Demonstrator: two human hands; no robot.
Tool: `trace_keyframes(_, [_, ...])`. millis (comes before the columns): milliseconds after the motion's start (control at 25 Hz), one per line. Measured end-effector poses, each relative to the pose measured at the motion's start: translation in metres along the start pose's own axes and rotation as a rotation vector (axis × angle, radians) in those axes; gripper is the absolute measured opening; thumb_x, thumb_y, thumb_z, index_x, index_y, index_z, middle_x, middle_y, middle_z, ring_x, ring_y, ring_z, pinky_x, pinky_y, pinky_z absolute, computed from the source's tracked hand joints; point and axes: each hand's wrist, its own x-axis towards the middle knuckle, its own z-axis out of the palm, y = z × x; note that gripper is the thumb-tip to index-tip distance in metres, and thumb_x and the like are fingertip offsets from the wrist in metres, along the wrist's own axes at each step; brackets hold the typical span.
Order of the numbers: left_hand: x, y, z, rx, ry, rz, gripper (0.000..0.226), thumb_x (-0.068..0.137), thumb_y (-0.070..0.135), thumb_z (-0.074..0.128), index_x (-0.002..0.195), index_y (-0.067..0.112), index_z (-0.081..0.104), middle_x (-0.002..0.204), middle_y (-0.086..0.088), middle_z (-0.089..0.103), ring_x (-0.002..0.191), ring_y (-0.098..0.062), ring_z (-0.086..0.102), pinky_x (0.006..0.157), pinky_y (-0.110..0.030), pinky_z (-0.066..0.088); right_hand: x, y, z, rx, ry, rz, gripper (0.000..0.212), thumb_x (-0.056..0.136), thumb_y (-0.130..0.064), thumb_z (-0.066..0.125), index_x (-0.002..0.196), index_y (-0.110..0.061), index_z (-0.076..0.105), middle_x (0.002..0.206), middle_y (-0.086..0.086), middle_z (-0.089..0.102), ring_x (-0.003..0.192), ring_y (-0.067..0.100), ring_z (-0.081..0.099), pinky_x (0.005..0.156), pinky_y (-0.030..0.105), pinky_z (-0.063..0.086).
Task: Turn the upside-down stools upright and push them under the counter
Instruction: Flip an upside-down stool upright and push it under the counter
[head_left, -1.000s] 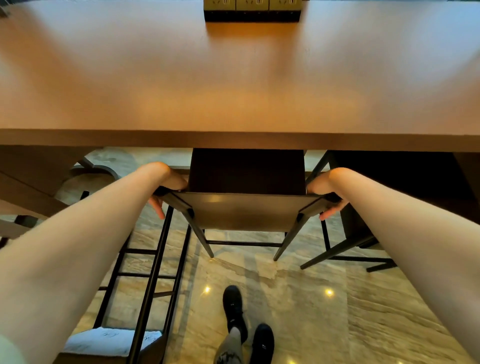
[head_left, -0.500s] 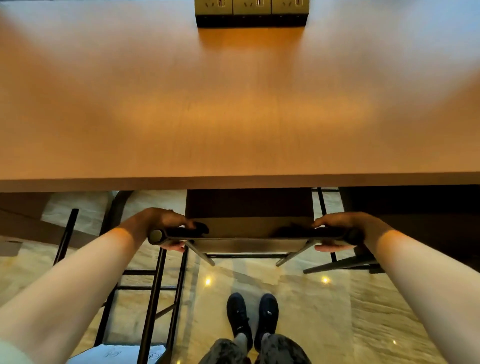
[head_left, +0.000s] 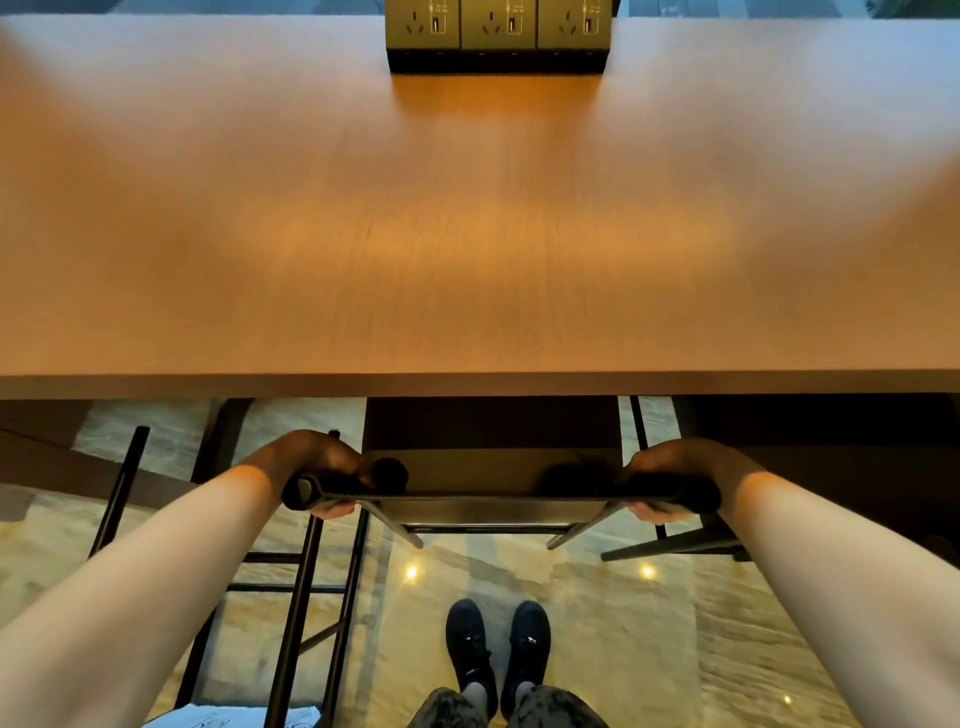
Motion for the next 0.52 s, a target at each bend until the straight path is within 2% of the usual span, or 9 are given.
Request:
trace_keyframes(120, [0.001, -0.002, 0.0, -0.004, -0.011, -0.019, 0.015, 0.098, 0.012, 0.057, 0.09, 0.0, 0.057, 0.07, -0.015, 0.059, 0.052, -0.022, 0.06, 0.041, -0.027, 0.055, -0.003, 0.003, -0.002, -0.013, 0.013, 0.011, 0.024, 0.09, -0.003, 0.063, 0.112, 0.001, 0.058, 0.079, 0.018, 0.062, 0.059, 0.023, 0.066, 0.05, 0.031, 0.059])
trace_keyframes(360, [0.009, -0.015, 0.013, 0.025, -0.022, -0.036, 0.015, 0.098, 0.015, 0.058, 0.103, 0.002, 0.054, 0.079, -0.015, 0.056, 0.055, -0.023, 0.06, 0.041, -0.027, 0.054, 0.003, 0.02, -0.005, -0.004, 0.022, 0.056, 0.017, 0.09, -0.006, 0.065, 0.102, 0.005, 0.061, 0.078, 0.02, 0.063, 0.058, 0.027, 0.066, 0.047, 0.033, 0.058])
trace_keyframes(520, [0.008, -0.022, 0.015, 0.023, -0.016, -0.027, 0.021, 0.096, 0.015, 0.061, 0.11, 0.002, 0.053, 0.085, -0.017, 0.057, 0.065, -0.022, 0.06, 0.044, -0.028, 0.056, 0.001, 0.028, -0.003, 0.026, 0.001, 0.072, 0.019, 0.092, -0.008, 0.062, 0.105, 0.006, 0.06, 0.08, 0.02, 0.061, 0.063, 0.027, 0.064, 0.049, 0.035, 0.059])
